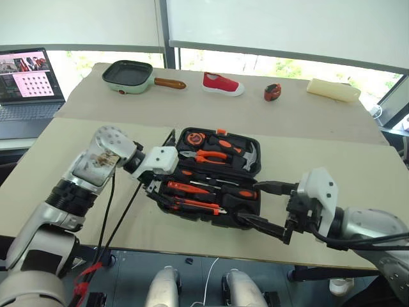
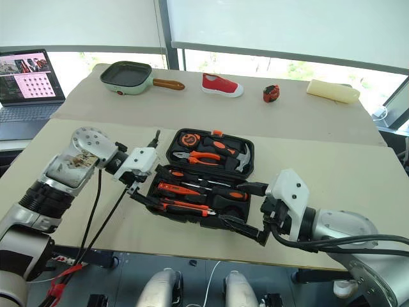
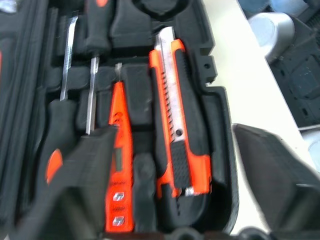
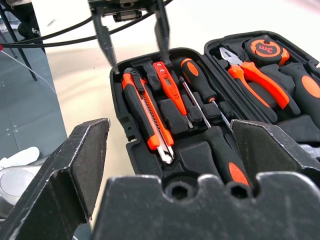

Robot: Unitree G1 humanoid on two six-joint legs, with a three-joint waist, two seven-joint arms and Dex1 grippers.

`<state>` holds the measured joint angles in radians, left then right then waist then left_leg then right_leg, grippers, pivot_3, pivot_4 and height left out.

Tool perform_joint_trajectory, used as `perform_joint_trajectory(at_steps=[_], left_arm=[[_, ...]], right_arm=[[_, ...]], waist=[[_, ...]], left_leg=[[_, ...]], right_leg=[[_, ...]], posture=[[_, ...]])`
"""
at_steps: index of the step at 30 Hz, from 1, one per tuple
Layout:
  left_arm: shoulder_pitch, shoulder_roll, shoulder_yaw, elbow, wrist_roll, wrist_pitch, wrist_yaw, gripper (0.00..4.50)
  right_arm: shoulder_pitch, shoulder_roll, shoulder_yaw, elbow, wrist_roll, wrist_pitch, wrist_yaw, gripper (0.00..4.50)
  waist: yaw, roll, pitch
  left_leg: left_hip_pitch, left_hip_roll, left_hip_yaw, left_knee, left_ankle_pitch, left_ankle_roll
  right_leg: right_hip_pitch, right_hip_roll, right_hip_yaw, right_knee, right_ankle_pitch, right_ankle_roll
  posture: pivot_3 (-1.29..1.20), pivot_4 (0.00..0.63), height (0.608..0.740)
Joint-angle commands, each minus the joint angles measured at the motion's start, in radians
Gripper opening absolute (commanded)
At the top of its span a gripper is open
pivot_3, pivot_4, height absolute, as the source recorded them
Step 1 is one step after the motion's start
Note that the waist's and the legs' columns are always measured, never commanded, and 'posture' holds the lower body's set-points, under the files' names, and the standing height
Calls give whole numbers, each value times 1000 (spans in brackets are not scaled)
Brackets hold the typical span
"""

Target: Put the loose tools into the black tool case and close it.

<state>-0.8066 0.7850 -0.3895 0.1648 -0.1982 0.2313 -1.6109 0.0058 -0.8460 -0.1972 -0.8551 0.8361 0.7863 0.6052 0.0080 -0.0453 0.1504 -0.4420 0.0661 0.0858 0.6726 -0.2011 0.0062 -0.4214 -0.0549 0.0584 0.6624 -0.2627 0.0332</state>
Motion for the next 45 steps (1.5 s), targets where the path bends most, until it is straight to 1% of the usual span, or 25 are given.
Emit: perform_joint_trajectory(at_steps=[1, 4, 5, 6, 7, 12, 17, 25, 31, 34, 35, 37, 39, 40, 42, 44, 45], left_arm=[[37, -4, 26, -50, -18, 13, 1, 1874], [66, -9, 22, -70, -9, 4, 0, 792], [73, -11, 22, -77, -6, 3, 0, 352], [77, -12, 22, -82, -2, 3, 1, 118], [81, -12, 18, -86, 5, 3, 1, 39], [92, -15, -6, -64, 68, -42, 23, 39], [115, -19, -21, -52, 101, -91, 19, 39], [152, -38, -47, -23, 171, -164, 63, 39], [139, -49, -14, 1, 147, -161, 79, 39], [132, -52, 52, -20, 62, -98, 70, 39], [130, -55, 85, -35, 13, -42, 69, 39], [126, -60, 148, -60, -75, 56, 76, 542], [129, -61, 196, -81, -131, 112, 89, 966], [139, -62, 236, -99, -166, 141, 109, 1429], [158, -63, 297, -132, -218, 178, 144, 2100], [169, -57, 327, -161, -249, 214, 161, 2793], [173, -51, 334, -176, -260, 233, 165, 3209]], right_arm=[[-19, -2, -2, -5, -7, -28, 10, 4500], [-18, -4, -3, -6, -7, -28, 15, 4500], [-17, -5, -5, -6, -6, -27, 17, 4500], [-15, -5, -6, -7, -6, -27, 18, 4500], [-15, -6, -7, -8, -5, -27, 19, 4500], [-17, -2, -3, -8, -6, -23, 19, 4500], [-18, 2, 1, -10, -6, -20, 12, 4500], [-14, -2, -3, -16, 2, -16, 5, 4500], [-3, -14, -9, -21, -1, -15, 8, 4500], [27, -26, -42, -11, -15, -15, 10, 4500], [50, -27, -69, -3, -11, -12, 10, 4500], [125, -29, -146, 21, -18, -11, 22, 4500], [208, -29, -227, 44, -38, -17, 42, 4500], [297, -14, -324, 65, -51, -18, 73, 4500], [444, 18, -483, 97, -76, -27, 130, 4500], [553, 43, -589, 121, -95, -46, 181, 4500], [598, 54, -629, 131, -104, -56, 204, 4500]], waist=[[0, 0, 0], [1, 0, 0], [1, 0, 0], [1, 0, 0], [1, 0, 0], [1, 0, 0], [2, 0, 0], [3, 1, -1], [4, 3, -2], [4, 3, -2], [3, 3, -2], [4, 2, -2], [4, 2, -2], [4, 2, -2], [9, 2, -2], [9, 2, -2], [6, 2, -2]], left_leg=[[0, 0, 0, 0, 0, 0], [0, 0, 0, 0, 0, 0], [0, 0, 0, 1, 0, 0], [0, 0, 0, 1, 0, 0], [0, 0, 0, 1, 0, 0], [0, 0, 0, 2, 0, 0], [0, 0, 0, 2, 0, 0], [1, 0, 0, 3, 0, 0], [2, 0, 0, 4, 0, 0], [2, 0, 0, 4, 0, 0], [1, 0, 0, 4, 0, 0], [1, 0, 0, 4, 0, 0], [0, 0, -1, 4, 0, 0], [0, 0, -1, 4, 0, 0], [0, 0, -1, 4, 0, 0], [0, -1, -1, 4, 0, 1], [0, 0, -1, 4, 0, 1]], right_leg=[[0, 0, 0, 0, 0, 0], [0, 0, 0, 0, 0, 0], [0, 0, 0, 0, 0, 0], [0, 0, 0, 0, 0, 0], [0, 0, 0, 1, 0, 0], [0, 0, 0, 1, 0, 0], [1, 0, 0, 1, 0, 0], [2, 0, 0, 1, 0, 0], [3, 0, 0, 1, 0, 1], [3, 0, 0, 1, 1, 1], [3, 0, 0, 1, 1, 1], [2, 0, 0, 1, 0, 1], [2, 0, 0, 1, 0, 1], [2, 0, 0, 1, 0, 1], [2, -1, 0, 1, 0, 2], [3, -1, -1, 1, 0, 2], [3, -1, -1, 1, 0, 2]], posture=[[0, 150, 740], [0, 150, 740], [0, 150, 740], [0, 150, 740], [0, 150, 740], [0, 150, 740], [0, 150, 740], [0, 150, 740], [0, 150, 740], [0, 150, 740], [0, 150, 740], [0, 150, 740], [0, 150, 740], [0, 150, 740], [0, 150, 740], [0, 150, 740], [0, 150, 740]])
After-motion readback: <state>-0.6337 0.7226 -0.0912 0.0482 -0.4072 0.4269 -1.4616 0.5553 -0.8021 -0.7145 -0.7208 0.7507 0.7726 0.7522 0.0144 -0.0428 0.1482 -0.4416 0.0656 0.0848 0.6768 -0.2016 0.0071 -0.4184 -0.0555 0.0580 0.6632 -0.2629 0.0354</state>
